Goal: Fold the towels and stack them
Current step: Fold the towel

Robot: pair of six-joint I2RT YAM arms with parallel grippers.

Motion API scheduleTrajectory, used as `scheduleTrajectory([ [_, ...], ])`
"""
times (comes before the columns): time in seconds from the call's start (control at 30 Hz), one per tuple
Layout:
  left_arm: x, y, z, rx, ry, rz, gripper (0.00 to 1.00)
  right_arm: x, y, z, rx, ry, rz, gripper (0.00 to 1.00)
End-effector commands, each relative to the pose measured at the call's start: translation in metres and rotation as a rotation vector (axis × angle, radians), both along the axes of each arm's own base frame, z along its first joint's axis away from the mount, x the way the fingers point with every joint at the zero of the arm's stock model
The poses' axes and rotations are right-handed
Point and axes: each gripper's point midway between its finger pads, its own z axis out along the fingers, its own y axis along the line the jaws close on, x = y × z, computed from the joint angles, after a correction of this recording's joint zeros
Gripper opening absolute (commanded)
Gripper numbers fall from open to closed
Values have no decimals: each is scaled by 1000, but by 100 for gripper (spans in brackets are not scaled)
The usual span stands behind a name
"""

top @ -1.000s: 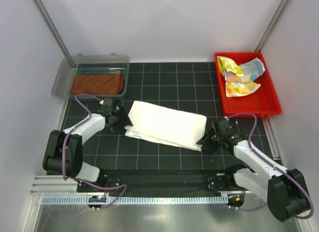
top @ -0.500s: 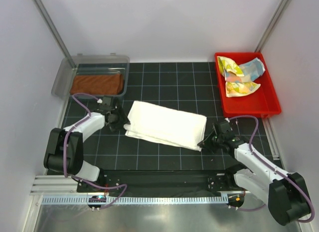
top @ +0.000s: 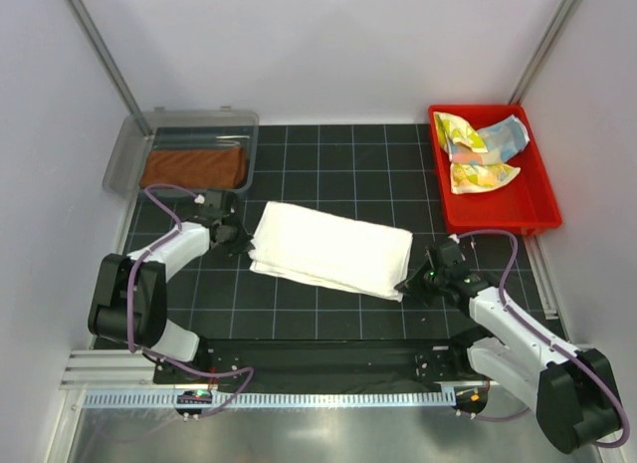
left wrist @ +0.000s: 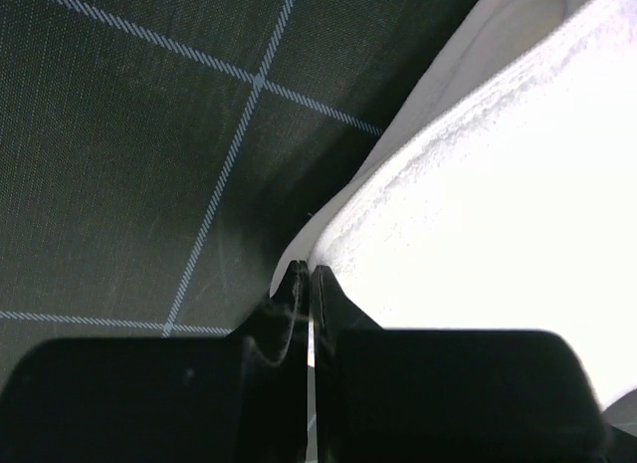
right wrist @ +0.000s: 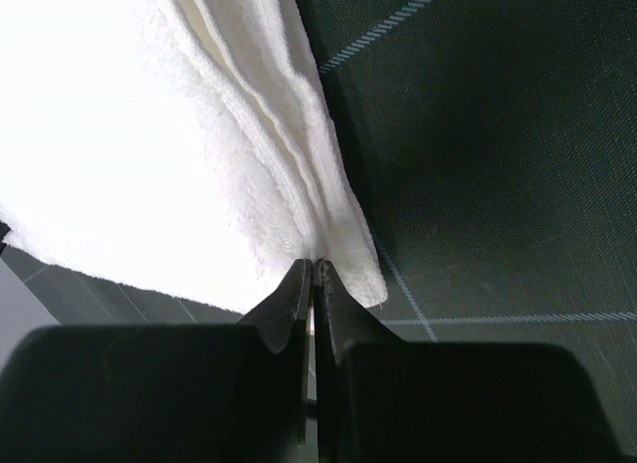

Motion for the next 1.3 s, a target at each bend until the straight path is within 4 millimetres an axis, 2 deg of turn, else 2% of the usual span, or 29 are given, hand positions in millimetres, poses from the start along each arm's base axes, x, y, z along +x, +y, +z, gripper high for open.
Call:
scheduleTrajectory([
  [0.0, 15, 1, 15, 4, -42, 8, 0, 16, 3, 22, 3, -77, -3, 1],
  [0.2, 17, 4, 37, 12, -46, 25, 0, 28, -1, 50, -49, -137, 29, 1],
  [0.4, 12, -1, 59, -9, -43, 9, 0, 35, -9, 68, -148, -174, 99, 1],
  [0.5, 2, -1, 63, -16, -36, -9, 0, 33, -20, 67, -222, -163, 122, 1],
  [0.53, -7, -1, 56, -22, -13, -15, 0, 31, -20, 66, -226, -159, 134, 1],
  [0.6, -20, -6, 50, -57, -2, -31, 0, 16, -25, 49, -243, -111, 162, 1],
  [0.63, -33, -3, 34, -48, 31, -30, 0, 10, -28, 46, -246, -110, 158, 1],
  [0.67, -38, -2, 30, -46, 30, -33, 0, -1, -30, 30, -246, -73, 156, 1],
  [0.7, -39, -3, 25, -53, 23, -36, 0, -5, -31, 25, -239, -69, 155, 1],
  [0.73, -50, -2, 11, -52, 56, -38, 0, -3, -30, 23, -229, -92, 146, 1],
  [0.77, -53, -2, 6, -53, 65, -45, 0, -16, -23, 10, -183, -56, 173, 1],
  [0.87, -55, -1, -6, -42, 80, -47, 0, -19, -16, 0, -133, -65, 179, 1],
  [0.93, -55, -3, -10, -44, 91, -67, 0, -20, -16, 1, -124, -66, 172, 1],
  [0.97, -53, -3, -9, -44, 92, -71, 0, -17, -17, 9, -127, -96, 164, 1],
  [1.0, -52, -3, -6, -44, 91, -74, 2, -15, -21, 12, -149, -108, 149, 1],
  [1.07, -51, -2, 3, -42, 78, -71, 21, -21, -32, 15, -197, -84, 127, 15],
  [1.1, -50, -3, 13, -41, 65, -76, 40, -12, -44, 27, -260, -118, 83, 24],
  [1.13, -49, 1, 19, -22, 52, -68, 47, -19, -51, 27, -291, -82, 75, 40],
  [1.17, -48, 4, 24, -3, 43, -66, 53, -15, -50, 36, -283, -99, 64, 45],
  [1.23, -39, 13, 42, 48, -15, -69, 69, -10, -41, 42, -239, -117, 82, 47],
  [1.27, -34, 15, 46, 68, -36, -75, 73, -5, -35, 47, -209, -129, 76, 48],
])
